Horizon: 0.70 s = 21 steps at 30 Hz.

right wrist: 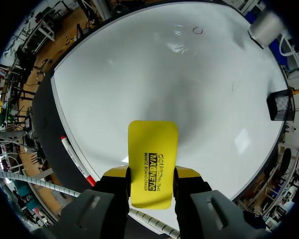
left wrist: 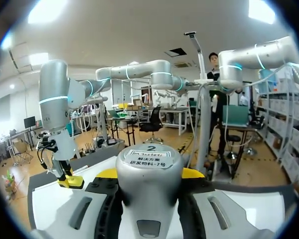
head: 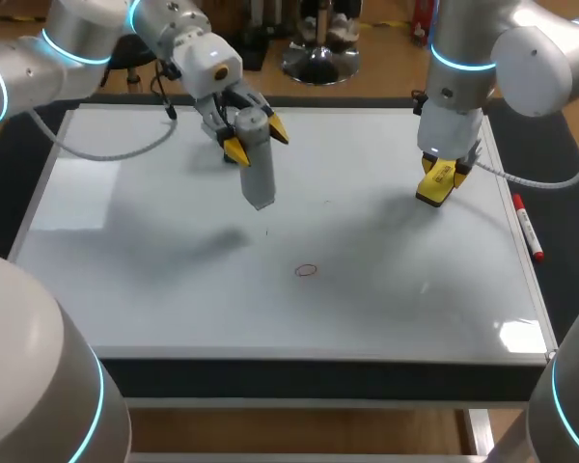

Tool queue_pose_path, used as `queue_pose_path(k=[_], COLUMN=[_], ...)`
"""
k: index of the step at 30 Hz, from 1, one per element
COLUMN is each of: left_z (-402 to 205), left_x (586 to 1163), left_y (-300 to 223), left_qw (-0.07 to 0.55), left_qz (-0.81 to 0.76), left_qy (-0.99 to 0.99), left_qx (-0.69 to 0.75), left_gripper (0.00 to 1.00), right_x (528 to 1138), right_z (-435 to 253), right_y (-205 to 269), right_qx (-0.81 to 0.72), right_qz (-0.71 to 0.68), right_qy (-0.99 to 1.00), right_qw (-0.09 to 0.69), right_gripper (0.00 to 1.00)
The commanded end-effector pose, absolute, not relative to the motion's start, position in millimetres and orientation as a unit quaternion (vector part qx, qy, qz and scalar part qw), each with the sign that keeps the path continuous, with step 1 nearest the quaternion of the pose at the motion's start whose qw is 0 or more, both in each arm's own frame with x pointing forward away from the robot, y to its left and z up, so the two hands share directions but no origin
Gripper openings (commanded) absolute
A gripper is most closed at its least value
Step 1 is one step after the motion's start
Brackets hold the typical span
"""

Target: Pick up the inspection probe, press it on each red-marked spot on the whiteboard one by one, put down the probe, pick up the eraser, and wipe off all the red marks.

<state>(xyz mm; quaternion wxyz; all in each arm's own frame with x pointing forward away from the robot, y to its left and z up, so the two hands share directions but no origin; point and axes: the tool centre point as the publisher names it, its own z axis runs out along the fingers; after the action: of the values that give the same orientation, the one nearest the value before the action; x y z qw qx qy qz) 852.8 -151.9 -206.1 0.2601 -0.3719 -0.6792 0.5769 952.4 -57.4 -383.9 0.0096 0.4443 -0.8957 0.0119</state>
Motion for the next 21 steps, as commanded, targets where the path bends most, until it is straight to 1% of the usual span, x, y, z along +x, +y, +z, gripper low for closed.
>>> queue_pose_path(k=[1,21], left_z=[-201,-190], left_x=[868,911], left_y=[-137,-78], left_qw=[0.261,0.250], left_qz=[0.574,0.579], left_qy=[-0.681,-0.693], left_qx=[-0.373,-0.348], left_gripper=[0.00,0.00], right_x=[953,953], right_z=[-383,-383], right_y=[-58,-58], right_qx=[0.445,0.445], right_qz=[0.013,0.013], right_qy=[-0.895,-0.895], right_qw=[0.011,0.011], right_gripper=[0.00,0.00])
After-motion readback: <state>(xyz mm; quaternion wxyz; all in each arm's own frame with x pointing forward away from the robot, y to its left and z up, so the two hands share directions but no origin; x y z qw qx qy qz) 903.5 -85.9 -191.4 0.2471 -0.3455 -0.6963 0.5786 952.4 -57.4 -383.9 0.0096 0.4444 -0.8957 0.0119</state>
